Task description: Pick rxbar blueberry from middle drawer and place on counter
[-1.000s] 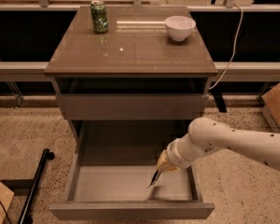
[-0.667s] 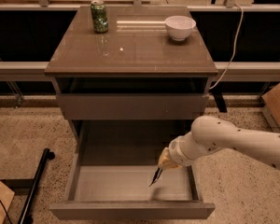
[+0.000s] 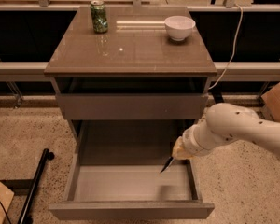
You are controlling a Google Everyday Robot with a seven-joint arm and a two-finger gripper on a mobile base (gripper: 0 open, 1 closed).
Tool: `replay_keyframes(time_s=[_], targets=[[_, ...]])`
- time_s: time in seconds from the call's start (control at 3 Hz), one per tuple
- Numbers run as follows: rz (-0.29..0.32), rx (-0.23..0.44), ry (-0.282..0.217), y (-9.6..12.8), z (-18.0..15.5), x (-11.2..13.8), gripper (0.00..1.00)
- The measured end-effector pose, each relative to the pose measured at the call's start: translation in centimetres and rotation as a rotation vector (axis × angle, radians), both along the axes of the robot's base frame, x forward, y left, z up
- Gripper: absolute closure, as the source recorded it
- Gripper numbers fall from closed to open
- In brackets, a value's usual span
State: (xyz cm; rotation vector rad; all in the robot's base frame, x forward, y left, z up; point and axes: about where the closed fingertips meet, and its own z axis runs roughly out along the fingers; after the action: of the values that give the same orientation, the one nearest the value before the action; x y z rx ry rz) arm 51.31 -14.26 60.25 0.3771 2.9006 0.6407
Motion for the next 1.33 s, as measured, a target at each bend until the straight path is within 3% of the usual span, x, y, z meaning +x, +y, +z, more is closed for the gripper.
replay_keyframes(time_s=[0.67, 1.0, 1.33], targets=[[-0.1, -0.172, -0.139, -7.1, 9.8, 3.1, 1.0], [-0.139, -0.258, -0.219, -9.5, 15.3, 4.2, 1.0], [-0.163, -0.345, -0.31, -10.4, 21.5, 5.4, 1.0]])
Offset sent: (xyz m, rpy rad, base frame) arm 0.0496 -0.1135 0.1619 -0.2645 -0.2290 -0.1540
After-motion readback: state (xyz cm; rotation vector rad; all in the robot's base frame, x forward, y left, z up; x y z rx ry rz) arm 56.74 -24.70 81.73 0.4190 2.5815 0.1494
